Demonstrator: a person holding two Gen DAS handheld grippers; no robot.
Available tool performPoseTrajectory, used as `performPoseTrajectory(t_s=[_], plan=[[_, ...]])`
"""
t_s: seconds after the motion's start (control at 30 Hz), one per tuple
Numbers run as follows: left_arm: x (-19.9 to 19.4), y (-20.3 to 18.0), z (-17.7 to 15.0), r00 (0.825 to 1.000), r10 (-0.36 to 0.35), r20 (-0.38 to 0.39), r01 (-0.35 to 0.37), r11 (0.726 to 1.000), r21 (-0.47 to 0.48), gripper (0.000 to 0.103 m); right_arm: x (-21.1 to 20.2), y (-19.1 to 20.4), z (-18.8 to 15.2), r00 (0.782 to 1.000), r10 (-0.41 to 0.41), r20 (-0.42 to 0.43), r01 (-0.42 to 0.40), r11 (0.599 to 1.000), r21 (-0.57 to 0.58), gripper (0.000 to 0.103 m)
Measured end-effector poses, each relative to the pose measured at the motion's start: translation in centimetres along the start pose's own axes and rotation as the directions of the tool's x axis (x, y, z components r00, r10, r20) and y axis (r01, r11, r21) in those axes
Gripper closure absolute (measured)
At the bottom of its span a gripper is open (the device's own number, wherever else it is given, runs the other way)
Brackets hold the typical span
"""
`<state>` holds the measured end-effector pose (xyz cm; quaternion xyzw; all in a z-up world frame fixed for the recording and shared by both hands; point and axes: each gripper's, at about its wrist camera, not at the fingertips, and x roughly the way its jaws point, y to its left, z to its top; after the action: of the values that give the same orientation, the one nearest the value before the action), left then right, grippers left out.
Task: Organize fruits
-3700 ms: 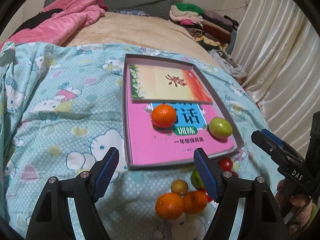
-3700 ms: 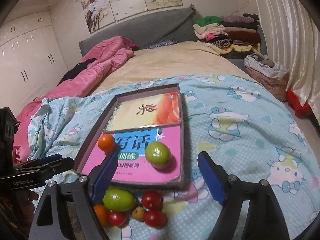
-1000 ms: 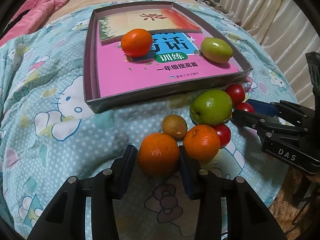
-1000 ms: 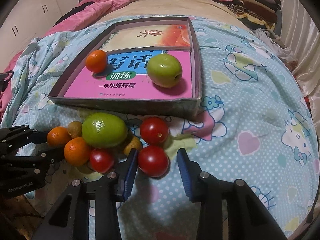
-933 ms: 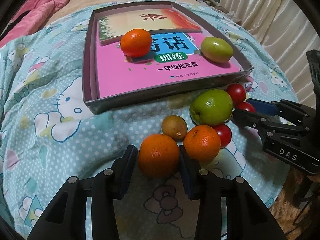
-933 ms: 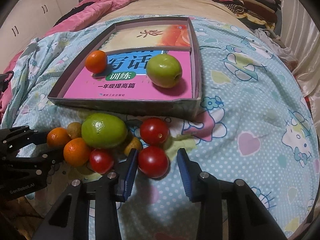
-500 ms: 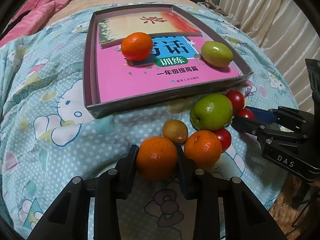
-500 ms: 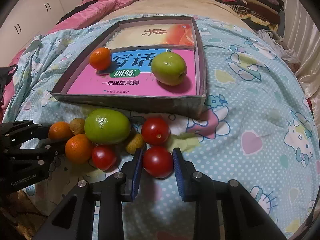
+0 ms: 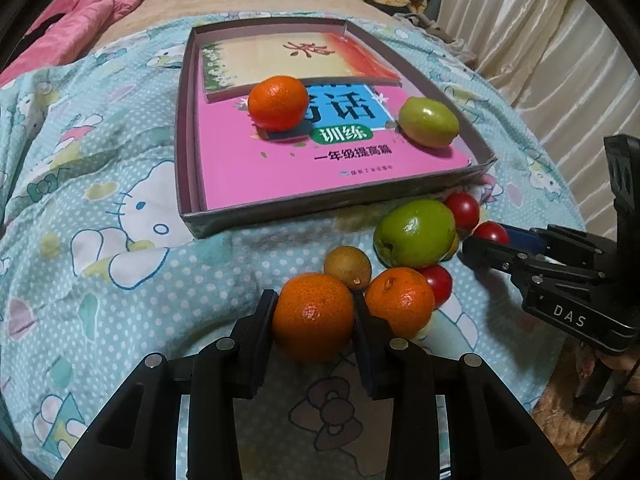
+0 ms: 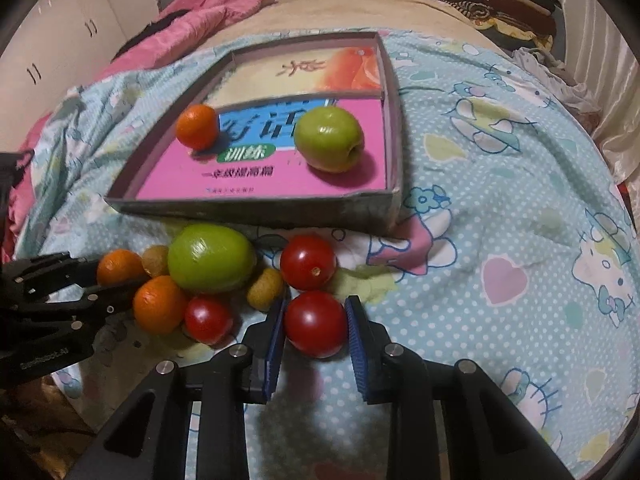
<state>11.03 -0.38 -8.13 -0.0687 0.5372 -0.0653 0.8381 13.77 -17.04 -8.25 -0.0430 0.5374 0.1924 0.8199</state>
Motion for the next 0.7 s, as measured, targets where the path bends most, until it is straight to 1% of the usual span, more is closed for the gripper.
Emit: performPoseTrajectory(t_s=[0.1, 0.2, 0.37, 0.47, 0.6, 0.7], plan=[[-0.8, 0.1, 0.1, 1.0, -0.012, 0.02, 0.012, 1.0, -0.007, 0.066, -1.0, 0.3, 0.0, 0.999, 0.017, 0.032, -0.017, 1.0, -0.005, 0.073], [-1.5, 0.2, 0.1, 0.999, -0.008, 0.041, 0.008, 1.0, -0.007, 0.066, -1.8, 0.8, 0.0, 0.997, 0.027, 0.067, -0.025, 0.999, -0.028, 0.073], [-2.2, 0.3, 0.1, 0.998, -0.009, 0.065, 0.01, 1.0, -0.015, 0.066, -1.9, 0.8, 0.0, 0.997, 0.033, 0.068, -0.032, 0.999, -0.027, 0.073], [-2.5, 0.3, 0.3, 0.997, -0.011, 0.08, 0.013, 1.0, -0.021, 0.066, -2.5, 0.7, 0.1, 0.994, 0.046, 0.101, -0.044, 0.999, -0.018, 0.073], [-3.1, 0.2, 0.3, 0.995, -0.01, 0.099, 0.012, 1.0, -0.024, 0.066, -2.8, 0.9, 0.3, 0.992, 0.049, 0.118, -0.047, 0.999, -0.027, 0.073], [-3.8, 0.1, 0.4, 0.992, 0.001, 0.129, 0.002, 1.0, -0.019, 0.066, -3.6, 1.1, 0.6, 0.984, 0.074, 0.163, -0.068, 0.997, -0.039, 0.073]])
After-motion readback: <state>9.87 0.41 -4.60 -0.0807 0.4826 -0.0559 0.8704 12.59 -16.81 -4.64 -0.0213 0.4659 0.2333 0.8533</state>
